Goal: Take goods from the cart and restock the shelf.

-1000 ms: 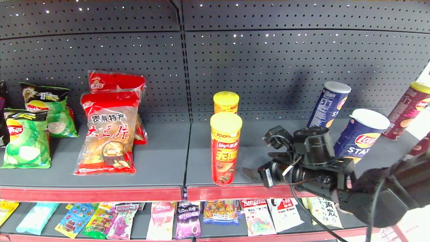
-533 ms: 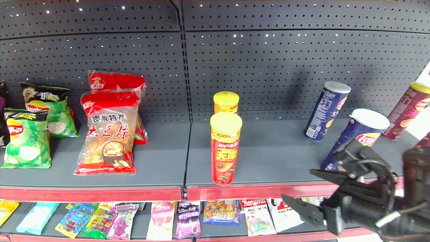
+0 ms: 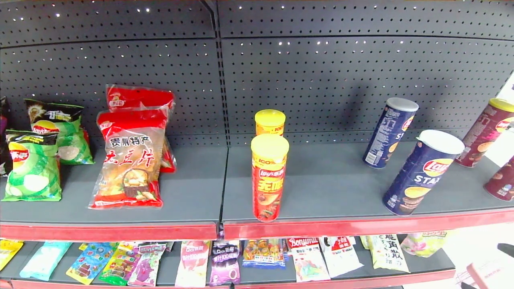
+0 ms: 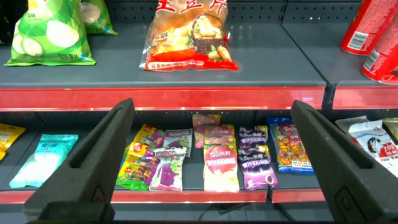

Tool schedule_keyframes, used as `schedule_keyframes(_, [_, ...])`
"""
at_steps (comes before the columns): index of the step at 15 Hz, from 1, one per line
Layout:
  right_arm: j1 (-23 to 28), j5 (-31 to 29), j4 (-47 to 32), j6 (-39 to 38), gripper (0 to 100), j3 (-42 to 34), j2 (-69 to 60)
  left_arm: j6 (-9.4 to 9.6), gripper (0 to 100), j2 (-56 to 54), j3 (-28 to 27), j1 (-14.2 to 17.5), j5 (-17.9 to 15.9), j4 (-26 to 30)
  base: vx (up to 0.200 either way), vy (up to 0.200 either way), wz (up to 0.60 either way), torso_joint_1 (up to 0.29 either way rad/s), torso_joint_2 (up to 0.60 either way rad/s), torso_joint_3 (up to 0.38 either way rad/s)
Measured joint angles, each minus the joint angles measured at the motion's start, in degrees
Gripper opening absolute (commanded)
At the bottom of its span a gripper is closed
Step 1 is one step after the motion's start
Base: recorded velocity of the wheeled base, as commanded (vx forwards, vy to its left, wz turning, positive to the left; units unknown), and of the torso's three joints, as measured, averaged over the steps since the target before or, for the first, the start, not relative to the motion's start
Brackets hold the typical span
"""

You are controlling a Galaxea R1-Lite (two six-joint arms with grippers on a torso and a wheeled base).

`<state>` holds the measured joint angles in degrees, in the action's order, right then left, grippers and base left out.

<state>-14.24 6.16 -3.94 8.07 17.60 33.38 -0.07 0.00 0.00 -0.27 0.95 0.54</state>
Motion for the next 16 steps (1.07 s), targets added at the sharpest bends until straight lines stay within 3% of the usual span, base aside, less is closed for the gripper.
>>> schedule_keyframes(3, [8.86, 0.71, -4.68, 1.5, 100, -3.91, -15.17, 0.0, 100, 0.0, 0.0, 0.0, 0.0, 0.0, 0.0, 0.0, 0.0, 0.0, 0.0, 0.0])
schedule_keyframes(6, [13.09, 1.15, -11.79, 0.84, 100, -7.35, -27.37, 0.0, 100, 0.0, 0.0, 0.0, 0.02, 0.0, 0.0, 0.0, 0.0, 0.0, 0.0, 0.0])
schedule_keyframes(8, [13.93, 2.73, -11.79, 0.3, 100, -8.31, -30.82, 0.0, 100, 0.0, 0.0, 0.0, 0.02, 0.0, 0.0, 0.0, 0.0, 0.0, 0.0, 0.0])
schedule_keyframes(10, [14.17, 3.08, -7.19, 0.38, 100, -9.7, -32.45, 0.0, 100, 0.0, 0.0, 0.0, 0.0, 0.0, 0.0, 0.0, 0.0, 0.0, 0.0, 0.0])
schedule_keyframes(12, [14.24, 3.01, 4.69, -0.13, 100, -14.03, -33.16, 0.0, 100, 0.0, 0.0, 0.02, 0.0, 0.0, 0.0, 0.0, 0.0, 0.0, 0.0, 0.0])
schedule_keyframes(16, [14.24, 0.0, 7.16, -4.28, 100, -17.25, -33.45, 0.0, 100, 0.0, 0.0, 0.0, 0.0, 0.0, 0.0, 0.0, 0.0, 0.0, 0.0, 0.0])
